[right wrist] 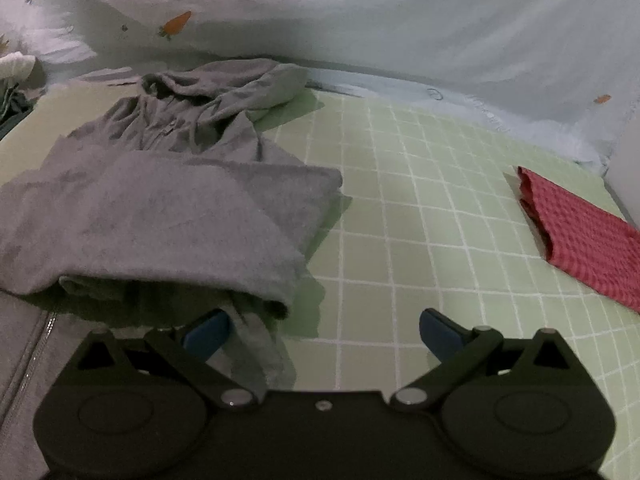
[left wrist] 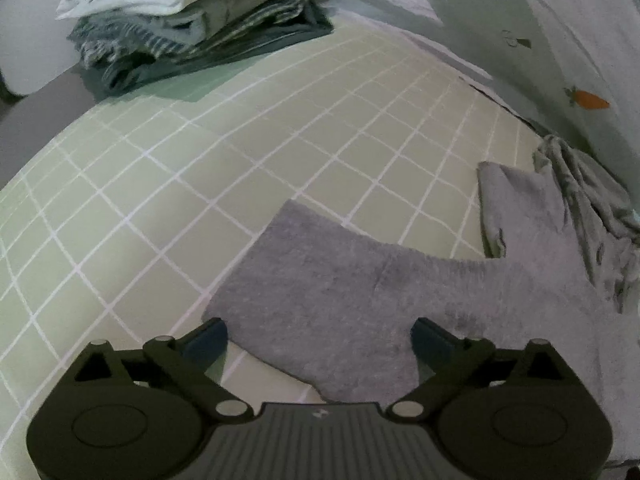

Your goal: Fold clothes

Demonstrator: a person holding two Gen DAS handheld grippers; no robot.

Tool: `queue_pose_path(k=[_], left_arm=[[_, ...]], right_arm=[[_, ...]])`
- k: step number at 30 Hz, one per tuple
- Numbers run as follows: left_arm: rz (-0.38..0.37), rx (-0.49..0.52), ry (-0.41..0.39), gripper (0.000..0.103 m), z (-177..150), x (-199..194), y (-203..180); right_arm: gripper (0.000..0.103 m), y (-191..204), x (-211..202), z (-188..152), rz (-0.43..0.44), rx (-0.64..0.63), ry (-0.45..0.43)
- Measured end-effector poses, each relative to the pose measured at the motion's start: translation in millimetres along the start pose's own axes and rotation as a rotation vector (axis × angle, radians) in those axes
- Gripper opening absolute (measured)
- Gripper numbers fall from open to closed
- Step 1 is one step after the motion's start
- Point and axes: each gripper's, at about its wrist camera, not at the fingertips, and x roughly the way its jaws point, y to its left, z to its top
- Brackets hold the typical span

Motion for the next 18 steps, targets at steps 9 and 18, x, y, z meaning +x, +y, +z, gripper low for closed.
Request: queue_pose_path(k=[9, 18], left_arm=[[-0.067, 0.054, -0.014, 0.024, 11, -5, -4], [-0.174, 0.105, -0.089, 0.015, 35, -43, -12]], right_arm=[[0.103, 40, -14, 0, 0.153, -0.092, -0.04], [0.103, 85, -28, -4, 0.116, -0.133, -0.176]])
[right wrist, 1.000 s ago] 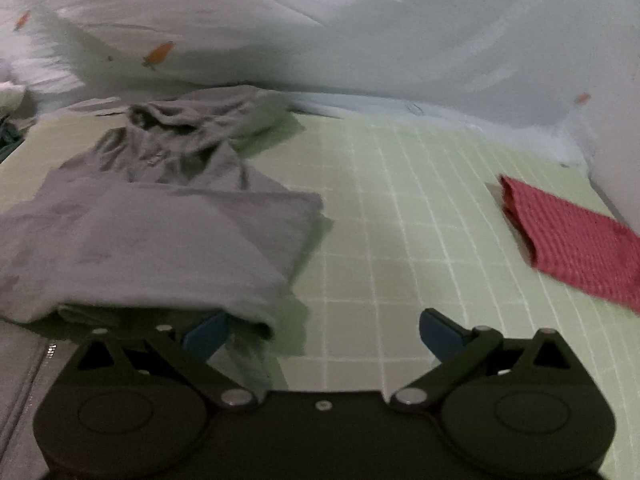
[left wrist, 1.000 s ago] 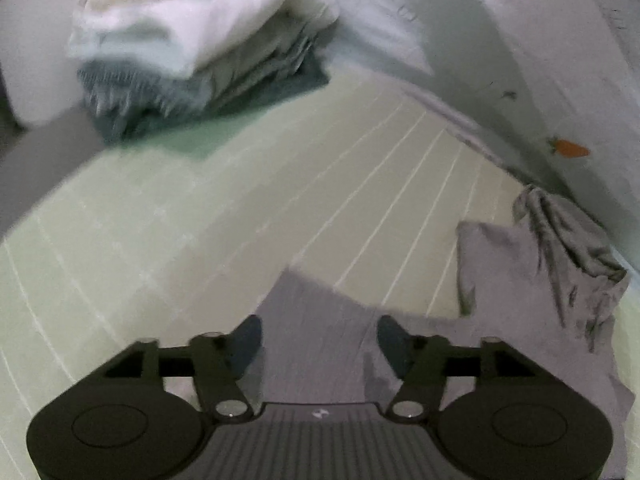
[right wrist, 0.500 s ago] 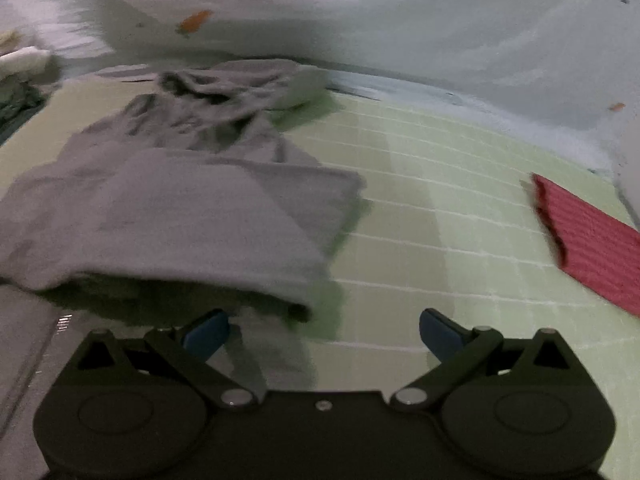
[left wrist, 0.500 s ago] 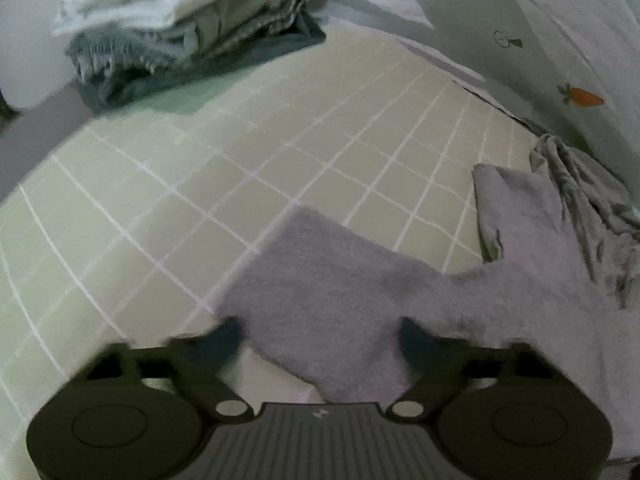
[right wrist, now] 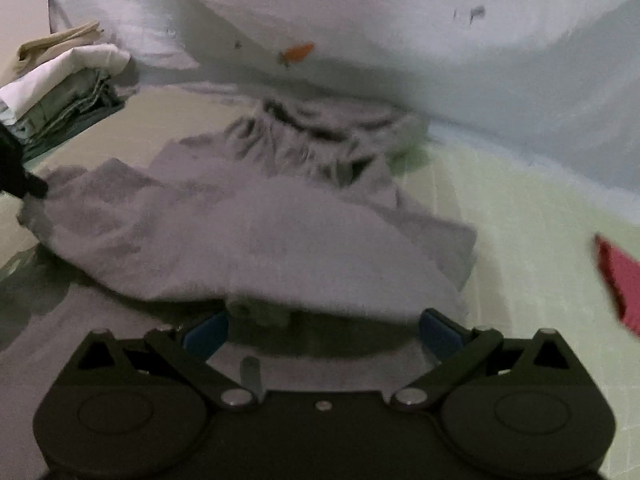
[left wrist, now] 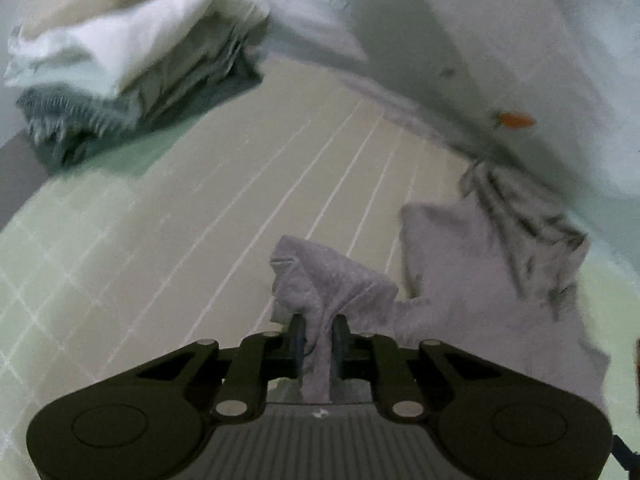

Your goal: Fold clothes

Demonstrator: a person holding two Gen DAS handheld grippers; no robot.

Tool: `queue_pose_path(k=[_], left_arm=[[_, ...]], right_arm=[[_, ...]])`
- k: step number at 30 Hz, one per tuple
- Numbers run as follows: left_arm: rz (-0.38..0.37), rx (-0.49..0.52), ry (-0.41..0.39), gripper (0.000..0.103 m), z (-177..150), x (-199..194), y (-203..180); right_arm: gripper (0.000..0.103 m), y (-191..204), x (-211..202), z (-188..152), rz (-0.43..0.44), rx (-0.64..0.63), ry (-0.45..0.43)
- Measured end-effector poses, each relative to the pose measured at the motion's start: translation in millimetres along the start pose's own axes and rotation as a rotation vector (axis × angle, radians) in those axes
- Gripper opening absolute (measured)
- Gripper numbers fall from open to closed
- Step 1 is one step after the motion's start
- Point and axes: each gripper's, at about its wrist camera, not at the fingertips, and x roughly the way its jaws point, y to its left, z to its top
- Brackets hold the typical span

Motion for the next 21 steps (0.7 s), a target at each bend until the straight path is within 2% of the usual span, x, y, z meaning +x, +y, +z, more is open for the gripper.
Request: queue_pose_path(k=[6, 10, 13, 17, 21], left_arm=[[-0.089, 0.013, -0.113, 0.015, 26, -28, -15], [-0.161, 0.025, -0.16, 0.014, 39, -42, -31], [-0.204, 0.034, -0.195, 0.014, 47, -50, -44], [-0.223, 0.054, -0.24, 0.014, 53, -58, -56], [-0.207, 0.068, -0.268, 0.014, 53, -60, -58]], right_arm=[[0.103, 24, 3, -1, -0.098, -0.048, -0.064], [0.103, 36, -9, 1, -0.106, -0.075, -0.121], [0.103, 48, -2, 2, -0.171, -0.126, -0.105], [0.103, 42, 16, 6, -0.227, -0.054, -0.096], [0.103, 24, 24, 6, -0.257, 0.064, -0.07]])
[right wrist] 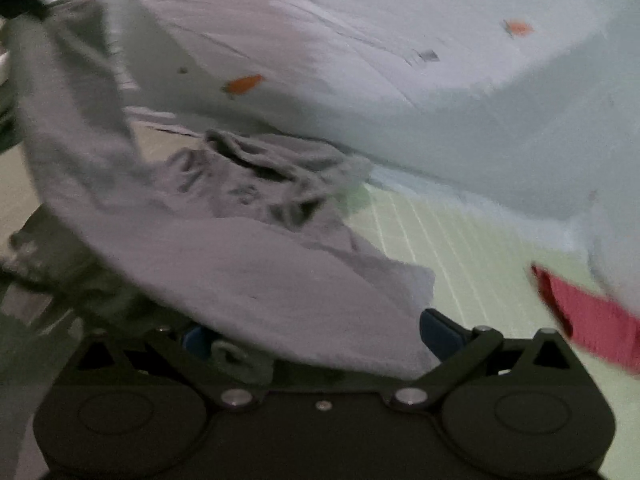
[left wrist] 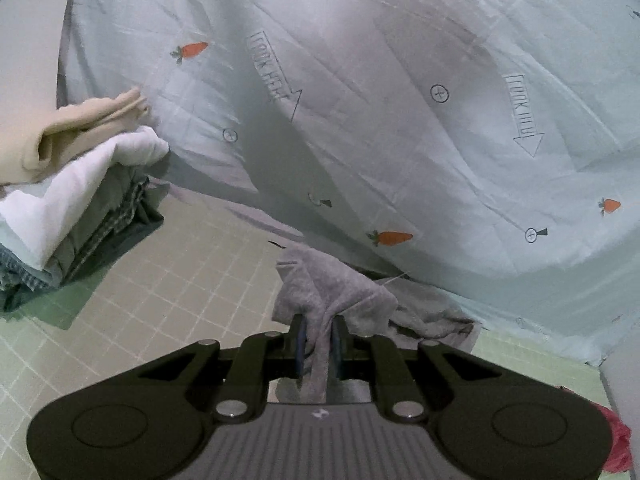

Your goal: Fold clothes

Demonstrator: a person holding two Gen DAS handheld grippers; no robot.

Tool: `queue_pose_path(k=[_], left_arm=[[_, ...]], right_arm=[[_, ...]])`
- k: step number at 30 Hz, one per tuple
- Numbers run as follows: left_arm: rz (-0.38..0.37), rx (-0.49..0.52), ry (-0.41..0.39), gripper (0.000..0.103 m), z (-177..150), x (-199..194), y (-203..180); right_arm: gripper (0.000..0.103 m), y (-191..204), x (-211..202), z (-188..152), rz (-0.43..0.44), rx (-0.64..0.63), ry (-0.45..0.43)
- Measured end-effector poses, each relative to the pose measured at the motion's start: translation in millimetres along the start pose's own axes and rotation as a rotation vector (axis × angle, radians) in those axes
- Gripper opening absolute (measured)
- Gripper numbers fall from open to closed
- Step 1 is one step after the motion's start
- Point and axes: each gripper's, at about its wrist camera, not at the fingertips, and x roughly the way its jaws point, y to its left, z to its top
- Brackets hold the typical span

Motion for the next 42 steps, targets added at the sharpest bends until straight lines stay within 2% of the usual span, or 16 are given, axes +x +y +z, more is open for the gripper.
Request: queue_pose_path(k=[3, 8, 10, 17, 19, 23, 26, 32, 37, 42], left_arm=[[0.012, -0.004, -0.017, 0.013, 1, -3, 3], [0.033, -0.015, -0.026, 0.013, 2, -6, 12], [0.038, -0.028, -0.017, 0.013, 2, -5, 16], [0.059, -0.032, 0.013, 0.013, -7, -2, 22], [0.064, -0.029, 0.018, 0.013, -9, -1, 23], [0.079, -0.026, 0.022, 0.013, -12, -1, 25], [0.089, -0.018, 0.026, 0.013, -14, -1, 26], [0.072, -0.01, 0.053, 0.013, -23, 2, 17], [0.027, 0.027, 0.086, 0.013, -34, 10, -4], [-0.009, 0.048, 0.091, 0.013, -36, 14, -19]], right_arm=[[0.103, -26, 5, -5, -0.06, 0.115, 0.041], [0.103, -71, 21, -16, -0.15, 0.281, 0.159], [0.103, -78, 22, -19, -0.144, 0.318, 0.178], [0.103, -57, 13, -8, -0.071, 0.211, 0.097], [0.103, -53, 16, -9, -0.05, 0.189, 0.106], [0.103, -56, 26, -18, -0.103, 0.157, 0.201], [0.103, -70, 18, -20, -0.109, 0.205, 0.196], [0.103, -79, -4, -24, -0.125, 0.156, 0.195], [0.103, -83, -15, -31, -0.055, 0.196, 0.192], [0.103, -60, -6, -23, 0.052, 0.141, 0.144]])
